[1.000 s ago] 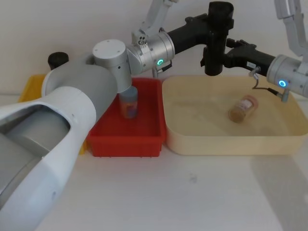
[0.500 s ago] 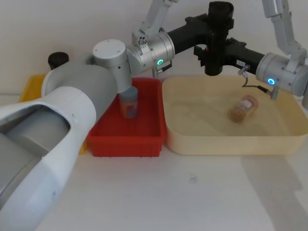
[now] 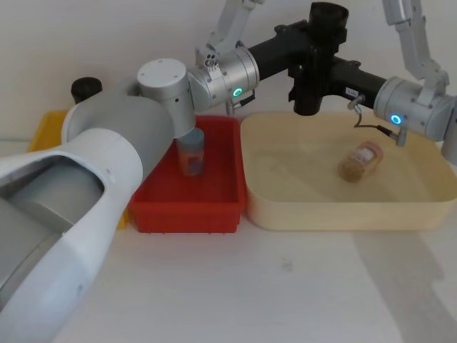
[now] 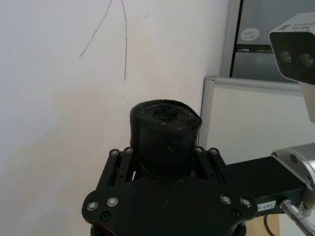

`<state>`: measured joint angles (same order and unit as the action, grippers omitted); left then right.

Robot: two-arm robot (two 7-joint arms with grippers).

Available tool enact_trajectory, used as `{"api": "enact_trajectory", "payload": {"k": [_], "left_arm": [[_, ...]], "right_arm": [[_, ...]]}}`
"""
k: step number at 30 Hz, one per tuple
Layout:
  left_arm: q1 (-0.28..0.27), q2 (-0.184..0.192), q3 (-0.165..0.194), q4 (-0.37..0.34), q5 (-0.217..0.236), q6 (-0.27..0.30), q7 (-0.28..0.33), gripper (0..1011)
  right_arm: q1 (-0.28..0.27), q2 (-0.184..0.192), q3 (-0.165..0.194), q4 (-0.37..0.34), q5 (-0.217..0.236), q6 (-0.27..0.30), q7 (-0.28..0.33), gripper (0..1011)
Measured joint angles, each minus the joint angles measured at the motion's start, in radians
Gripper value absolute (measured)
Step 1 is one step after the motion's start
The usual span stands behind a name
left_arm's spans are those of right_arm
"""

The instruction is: Pick up the garbage bag with the one hand and transfer it to the other hand.

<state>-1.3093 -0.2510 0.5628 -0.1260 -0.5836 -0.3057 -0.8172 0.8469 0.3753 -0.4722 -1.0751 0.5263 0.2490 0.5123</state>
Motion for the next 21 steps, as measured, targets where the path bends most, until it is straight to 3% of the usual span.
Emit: {"api": "enact_trajectory", "payload": {"k": [2, 21], "left_arm": [[0.0, 0.0, 0.0, 0.0, 0.0, 0.0, 0.0, 475], [0.0, 0.0, 0.0, 0.0, 0.0, 0.0, 0.0, 475]], "right_arm": [[0.001, -0.001, 0.0, 0.002, -0.001, -0.001, -0.001, 567], [0.004, -0.007, -0.003, 0.006, -0.004, -0.004, -0.003, 565]]}}
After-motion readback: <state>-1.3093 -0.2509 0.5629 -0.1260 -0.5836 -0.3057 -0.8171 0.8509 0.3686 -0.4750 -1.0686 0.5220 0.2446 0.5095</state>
